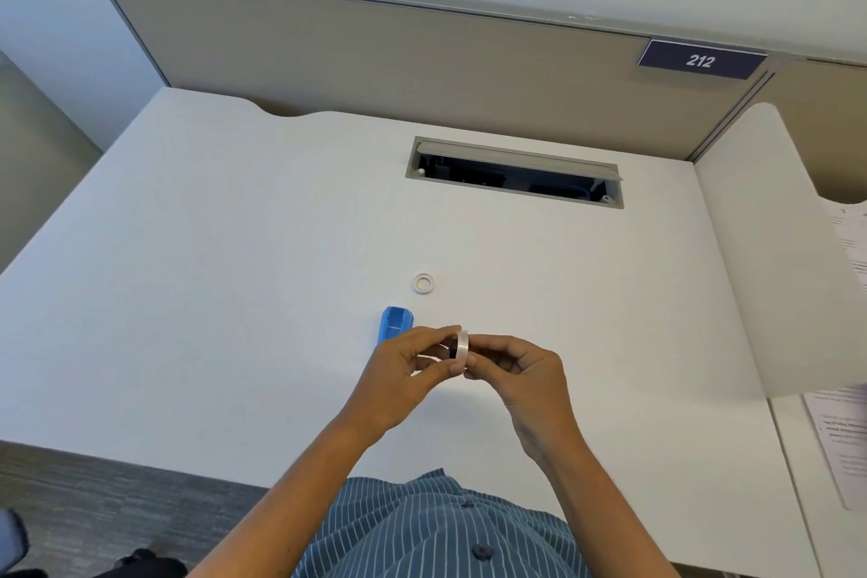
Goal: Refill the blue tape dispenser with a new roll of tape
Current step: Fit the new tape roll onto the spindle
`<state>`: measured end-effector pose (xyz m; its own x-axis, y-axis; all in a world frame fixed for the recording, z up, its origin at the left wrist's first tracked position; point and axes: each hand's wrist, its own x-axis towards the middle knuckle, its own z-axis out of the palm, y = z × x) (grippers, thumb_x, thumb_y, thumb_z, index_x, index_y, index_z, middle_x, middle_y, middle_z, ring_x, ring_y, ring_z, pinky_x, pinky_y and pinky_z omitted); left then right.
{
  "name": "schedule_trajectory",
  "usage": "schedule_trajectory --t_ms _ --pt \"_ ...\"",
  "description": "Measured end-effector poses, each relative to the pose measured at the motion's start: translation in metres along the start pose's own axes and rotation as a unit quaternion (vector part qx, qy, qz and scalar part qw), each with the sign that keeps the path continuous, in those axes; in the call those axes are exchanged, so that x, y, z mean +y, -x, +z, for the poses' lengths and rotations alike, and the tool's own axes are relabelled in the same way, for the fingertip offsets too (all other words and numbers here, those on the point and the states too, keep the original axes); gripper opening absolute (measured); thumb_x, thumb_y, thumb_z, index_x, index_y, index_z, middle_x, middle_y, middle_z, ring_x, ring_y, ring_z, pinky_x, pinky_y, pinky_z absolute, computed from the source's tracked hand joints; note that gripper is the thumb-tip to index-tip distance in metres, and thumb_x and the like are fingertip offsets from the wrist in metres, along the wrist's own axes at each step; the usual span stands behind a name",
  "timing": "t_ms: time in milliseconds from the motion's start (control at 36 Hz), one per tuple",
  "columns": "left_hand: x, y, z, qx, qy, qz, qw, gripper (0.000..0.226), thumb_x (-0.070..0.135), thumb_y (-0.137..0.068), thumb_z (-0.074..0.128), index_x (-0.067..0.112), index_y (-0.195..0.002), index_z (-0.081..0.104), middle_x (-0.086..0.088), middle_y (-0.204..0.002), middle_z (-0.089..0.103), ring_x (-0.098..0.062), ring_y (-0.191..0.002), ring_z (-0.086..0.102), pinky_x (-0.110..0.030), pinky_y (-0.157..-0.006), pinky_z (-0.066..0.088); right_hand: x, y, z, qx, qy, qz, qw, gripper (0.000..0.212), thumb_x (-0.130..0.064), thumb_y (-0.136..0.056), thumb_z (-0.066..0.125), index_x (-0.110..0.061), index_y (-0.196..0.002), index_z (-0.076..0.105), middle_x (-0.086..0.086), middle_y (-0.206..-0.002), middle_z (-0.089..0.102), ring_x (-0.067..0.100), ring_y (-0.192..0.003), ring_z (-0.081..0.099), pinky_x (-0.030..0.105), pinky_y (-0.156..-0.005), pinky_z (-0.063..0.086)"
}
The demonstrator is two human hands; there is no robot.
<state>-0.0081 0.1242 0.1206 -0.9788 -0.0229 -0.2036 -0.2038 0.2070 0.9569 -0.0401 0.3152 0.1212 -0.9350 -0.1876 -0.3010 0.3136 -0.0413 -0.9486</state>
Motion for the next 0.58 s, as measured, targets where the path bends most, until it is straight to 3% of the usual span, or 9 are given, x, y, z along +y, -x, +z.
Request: schedule_trajectory --t_ms 306,417,583 --pt "-0.005 -0.004 -0.003 0.019 0.032 -0.018 0.999 0.048 0.022 -0.089 0.086 0.034 -0.134 0.072 0.01 -0.119 0.079 -0.012 -0.113 0.076 -0.023 -0.098 0.06 0.001 -0.004 0.005 0.013 0.018 0.02 1.0 0.023 -0.005 -0.091 0.086 -0.021 -0.108 0.087 0.004 -0.104 0.087 0.025 -0.098 0.084 0.041 -0.097 0.067" --pt "-0.006 -0.006 -0.005 0.02 0.037 -0.016 0.999 0.048 0.02 -0.089 0.086 0.036 -0.132 0.072 0.012 -0.119 0.079 -0.011 -0.114 0.075 -0.021 -0.096 0.061 0.0 -0.006 0.008 0.012 0.012 0.036 0.999 0.018 -0.013 -0.097 0.081 -0.023 -0.112 0.085 0.002 -0.106 0.087 0.026 -0.096 0.085 0.043 -0.099 0.064" --pt "-0.008 -0.009 -0.008 0.021 0.029 -0.011 0.999 0.048 0.02 -0.089 0.087 0.036 -0.131 0.071 0.017 -0.12 0.078 -0.011 -0.113 0.075 -0.021 -0.098 0.061 -0.004 -0.01 0.014 -0.021 0.042 0.031 0.998 0.042 -0.018 -0.084 0.094 -0.031 -0.121 0.08 -0.006 -0.111 0.086 0.012 -0.109 0.08 0.033 -0.093 0.065"
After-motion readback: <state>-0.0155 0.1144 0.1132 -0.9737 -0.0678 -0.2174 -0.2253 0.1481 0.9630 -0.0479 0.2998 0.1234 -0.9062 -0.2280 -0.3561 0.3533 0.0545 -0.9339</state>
